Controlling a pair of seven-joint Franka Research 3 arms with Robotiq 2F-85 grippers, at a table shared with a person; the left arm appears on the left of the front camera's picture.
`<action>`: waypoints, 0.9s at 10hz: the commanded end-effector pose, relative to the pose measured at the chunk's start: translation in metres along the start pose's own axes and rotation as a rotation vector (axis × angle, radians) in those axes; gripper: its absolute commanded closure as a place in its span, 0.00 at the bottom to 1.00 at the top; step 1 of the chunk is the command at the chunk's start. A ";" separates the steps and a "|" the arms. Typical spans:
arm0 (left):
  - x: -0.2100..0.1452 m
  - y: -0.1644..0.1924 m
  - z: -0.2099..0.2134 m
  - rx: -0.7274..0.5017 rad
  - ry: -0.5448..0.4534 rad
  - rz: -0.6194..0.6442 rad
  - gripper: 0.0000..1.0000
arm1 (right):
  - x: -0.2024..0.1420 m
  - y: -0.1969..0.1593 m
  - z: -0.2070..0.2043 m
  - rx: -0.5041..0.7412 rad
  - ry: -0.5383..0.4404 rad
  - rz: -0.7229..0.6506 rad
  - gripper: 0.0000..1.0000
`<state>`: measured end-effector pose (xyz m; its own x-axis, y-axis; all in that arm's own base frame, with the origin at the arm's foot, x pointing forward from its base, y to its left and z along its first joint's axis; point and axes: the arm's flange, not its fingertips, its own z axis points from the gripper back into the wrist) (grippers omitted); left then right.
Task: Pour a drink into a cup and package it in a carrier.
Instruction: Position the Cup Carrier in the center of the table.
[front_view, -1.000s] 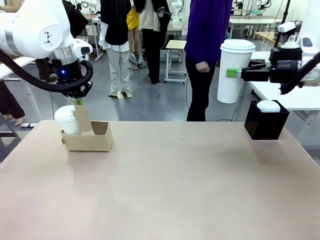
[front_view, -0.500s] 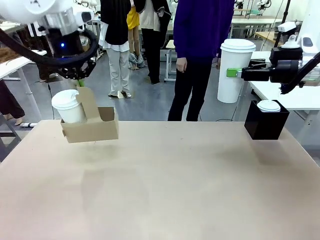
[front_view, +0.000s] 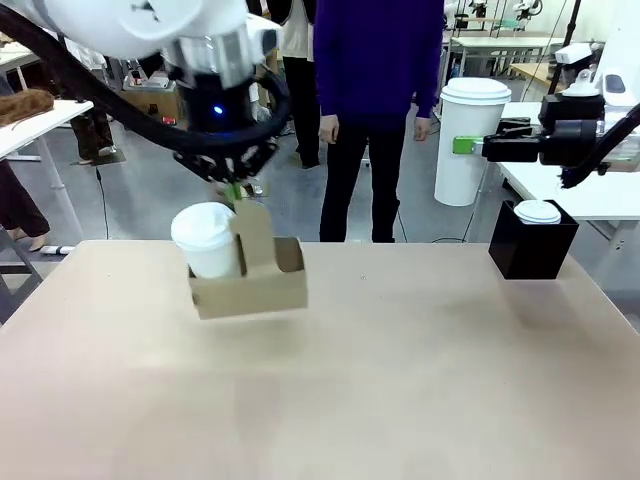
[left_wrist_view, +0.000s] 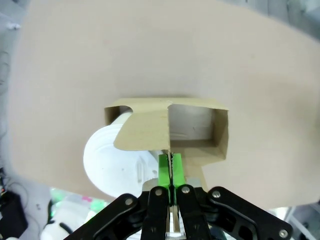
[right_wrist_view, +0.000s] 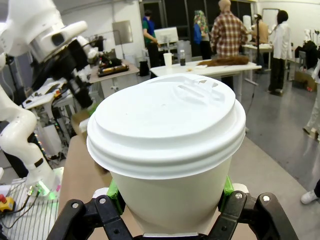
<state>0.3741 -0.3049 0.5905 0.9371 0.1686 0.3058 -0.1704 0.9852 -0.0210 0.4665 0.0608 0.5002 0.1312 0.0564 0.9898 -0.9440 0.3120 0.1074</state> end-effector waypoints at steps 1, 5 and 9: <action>-0.015 -0.025 -0.023 -0.020 -0.005 -0.038 0.98 | 0.004 0.002 0.000 0.003 -0.004 0.006 0.19; -0.043 -0.084 -0.055 0.026 0.024 -0.112 0.98 | 0.004 0.002 0.000 0.003 -0.004 0.006 0.19; -0.056 -0.100 -0.079 0.022 0.054 -0.148 0.98 | 0.004 0.002 0.000 0.003 -0.004 0.006 0.19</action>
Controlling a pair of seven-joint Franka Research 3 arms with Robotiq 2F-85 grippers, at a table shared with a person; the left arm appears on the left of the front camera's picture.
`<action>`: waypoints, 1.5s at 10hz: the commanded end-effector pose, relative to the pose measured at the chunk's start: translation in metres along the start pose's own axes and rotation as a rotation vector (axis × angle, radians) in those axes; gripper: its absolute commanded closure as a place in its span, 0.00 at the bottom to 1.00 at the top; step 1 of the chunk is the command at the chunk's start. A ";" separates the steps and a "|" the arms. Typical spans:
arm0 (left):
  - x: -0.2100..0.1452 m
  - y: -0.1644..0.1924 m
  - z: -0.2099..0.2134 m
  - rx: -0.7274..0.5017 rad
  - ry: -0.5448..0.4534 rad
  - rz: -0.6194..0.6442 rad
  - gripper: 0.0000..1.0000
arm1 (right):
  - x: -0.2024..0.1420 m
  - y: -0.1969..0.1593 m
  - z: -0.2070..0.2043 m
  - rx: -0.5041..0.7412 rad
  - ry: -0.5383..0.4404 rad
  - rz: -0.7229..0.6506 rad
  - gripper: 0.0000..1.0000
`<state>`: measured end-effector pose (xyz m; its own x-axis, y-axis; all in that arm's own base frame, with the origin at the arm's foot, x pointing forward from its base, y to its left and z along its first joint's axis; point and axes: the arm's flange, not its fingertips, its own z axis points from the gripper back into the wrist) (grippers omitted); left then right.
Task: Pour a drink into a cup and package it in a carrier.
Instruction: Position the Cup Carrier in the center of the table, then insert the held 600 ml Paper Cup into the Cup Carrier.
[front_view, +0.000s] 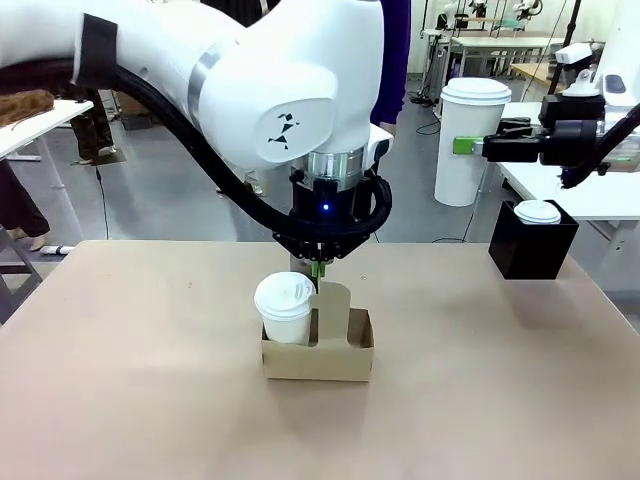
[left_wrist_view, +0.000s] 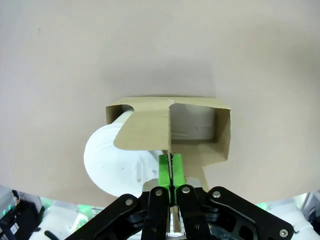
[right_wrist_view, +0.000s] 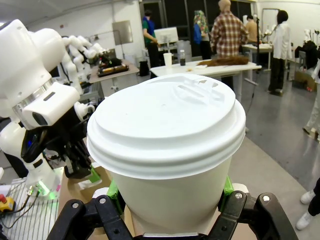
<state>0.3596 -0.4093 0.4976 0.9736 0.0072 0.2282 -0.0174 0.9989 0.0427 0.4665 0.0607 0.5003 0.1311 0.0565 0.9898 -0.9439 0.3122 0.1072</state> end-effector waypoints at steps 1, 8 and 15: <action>0.004 0.000 -0.004 -0.008 -0.014 0.014 0.98 | 0.004 0.002 -0.001 0.003 -0.004 0.006 0.19; 0.001 -0.002 -0.004 -0.010 0.004 -0.006 0.40 | 0.004 0.002 -0.001 0.003 -0.004 0.006 0.19; -0.001 0.106 0.062 -0.136 0.115 -0.543 0.00 | -0.054 -0.033 -0.058 0.454 0.001 0.069 0.19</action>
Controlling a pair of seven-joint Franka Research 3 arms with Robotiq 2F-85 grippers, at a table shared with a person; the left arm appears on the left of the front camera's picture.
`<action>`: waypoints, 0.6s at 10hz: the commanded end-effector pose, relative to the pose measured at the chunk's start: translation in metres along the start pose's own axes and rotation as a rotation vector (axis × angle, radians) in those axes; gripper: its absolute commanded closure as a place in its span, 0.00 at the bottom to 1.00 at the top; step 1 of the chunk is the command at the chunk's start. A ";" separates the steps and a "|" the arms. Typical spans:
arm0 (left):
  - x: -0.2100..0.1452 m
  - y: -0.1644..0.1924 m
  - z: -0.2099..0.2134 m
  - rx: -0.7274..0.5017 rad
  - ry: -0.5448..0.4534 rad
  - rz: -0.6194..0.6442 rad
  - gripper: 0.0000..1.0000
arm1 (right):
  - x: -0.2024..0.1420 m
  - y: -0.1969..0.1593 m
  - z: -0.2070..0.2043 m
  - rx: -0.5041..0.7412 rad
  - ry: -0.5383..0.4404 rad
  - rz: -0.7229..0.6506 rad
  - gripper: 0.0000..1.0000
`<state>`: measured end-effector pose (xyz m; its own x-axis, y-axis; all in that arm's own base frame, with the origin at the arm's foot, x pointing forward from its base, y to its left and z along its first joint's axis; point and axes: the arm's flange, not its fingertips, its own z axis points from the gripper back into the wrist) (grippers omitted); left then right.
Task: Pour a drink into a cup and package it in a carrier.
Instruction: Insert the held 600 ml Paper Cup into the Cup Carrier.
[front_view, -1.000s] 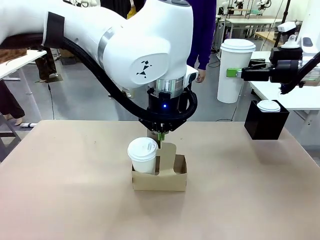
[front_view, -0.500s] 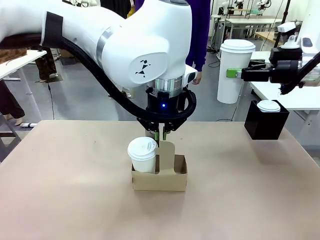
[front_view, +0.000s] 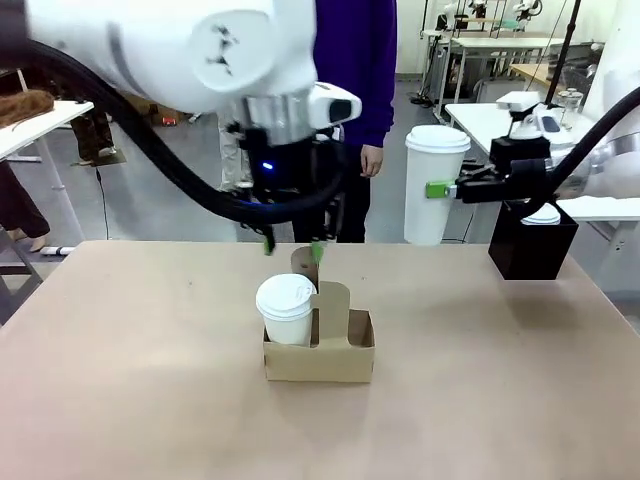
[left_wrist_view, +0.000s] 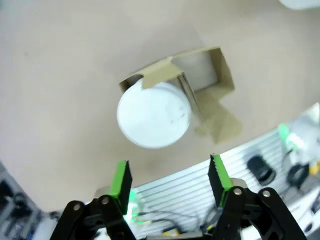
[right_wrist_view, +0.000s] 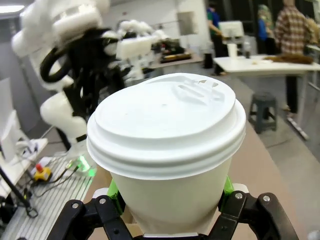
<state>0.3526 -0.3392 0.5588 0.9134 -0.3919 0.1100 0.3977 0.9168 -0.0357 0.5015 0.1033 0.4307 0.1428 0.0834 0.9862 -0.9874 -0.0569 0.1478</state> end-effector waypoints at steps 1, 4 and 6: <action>-0.034 0.046 0.016 0.007 -0.009 -0.257 0.00 | 0.000 -0.002 -0.006 0.151 -0.003 0.130 0.19; -0.058 0.121 0.016 -0.128 -0.105 -0.552 0.00 | -0.021 0.006 -0.026 0.232 0.045 0.178 0.19; -0.044 0.102 0.031 -0.056 -0.056 -0.470 0.00 | -0.022 0.008 -0.026 0.215 0.048 0.152 0.19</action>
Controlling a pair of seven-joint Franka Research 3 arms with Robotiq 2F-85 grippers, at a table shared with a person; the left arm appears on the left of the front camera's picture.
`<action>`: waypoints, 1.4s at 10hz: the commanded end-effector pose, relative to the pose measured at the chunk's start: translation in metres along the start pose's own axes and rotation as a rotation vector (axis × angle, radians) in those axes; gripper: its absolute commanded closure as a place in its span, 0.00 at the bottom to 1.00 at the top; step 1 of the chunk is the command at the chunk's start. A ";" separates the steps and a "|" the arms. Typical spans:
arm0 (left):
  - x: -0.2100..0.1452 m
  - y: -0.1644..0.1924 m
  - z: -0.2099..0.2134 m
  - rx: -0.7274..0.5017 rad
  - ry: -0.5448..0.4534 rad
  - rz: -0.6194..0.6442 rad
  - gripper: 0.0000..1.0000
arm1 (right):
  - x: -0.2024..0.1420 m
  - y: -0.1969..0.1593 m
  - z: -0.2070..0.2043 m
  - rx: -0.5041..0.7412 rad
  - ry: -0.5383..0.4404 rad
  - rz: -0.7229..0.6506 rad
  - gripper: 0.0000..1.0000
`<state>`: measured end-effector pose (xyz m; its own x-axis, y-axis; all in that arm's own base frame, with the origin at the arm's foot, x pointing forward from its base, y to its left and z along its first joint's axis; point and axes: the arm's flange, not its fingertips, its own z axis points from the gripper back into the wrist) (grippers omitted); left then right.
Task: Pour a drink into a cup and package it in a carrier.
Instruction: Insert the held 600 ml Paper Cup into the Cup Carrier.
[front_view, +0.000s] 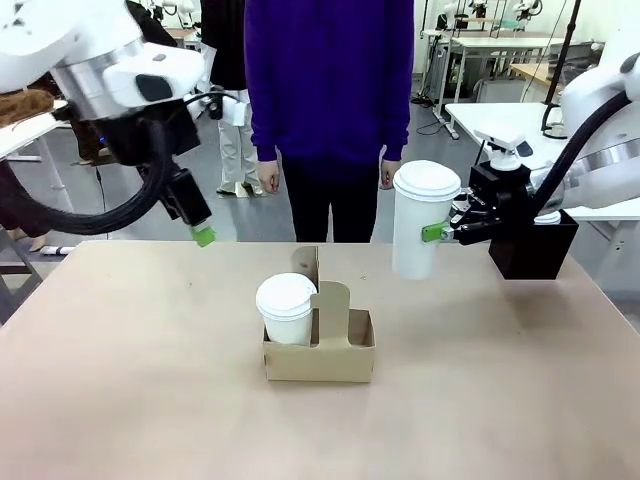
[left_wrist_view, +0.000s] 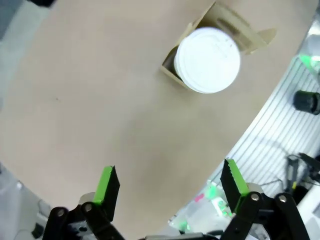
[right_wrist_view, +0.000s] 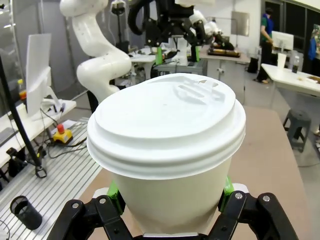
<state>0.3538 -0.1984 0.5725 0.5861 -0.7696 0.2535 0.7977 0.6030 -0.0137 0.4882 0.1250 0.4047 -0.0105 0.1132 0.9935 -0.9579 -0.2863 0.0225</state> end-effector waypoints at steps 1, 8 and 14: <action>0.021 -0.020 0.003 0.000 0.074 0.042 0.00 | 0.004 -0.001 -0.001 -0.005 -0.008 0.007 0.19; -0.072 0.018 -0.008 -0.150 -0.236 -0.154 0.00 | -0.004 0.000 -0.065 0.106 -0.139 -0.008 0.19; -0.140 0.054 -0.048 -0.147 -0.552 -0.301 0.00 | -0.048 0.009 -0.122 0.177 -0.142 -0.038 0.19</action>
<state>0.3345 -0.0727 0.5204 0.2947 -0.6875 0.6637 0.9242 0.3815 -0.0153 0.4429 0.2289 0.3479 0.1023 0.0143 0.9947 -0.8813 -0.4624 0.0973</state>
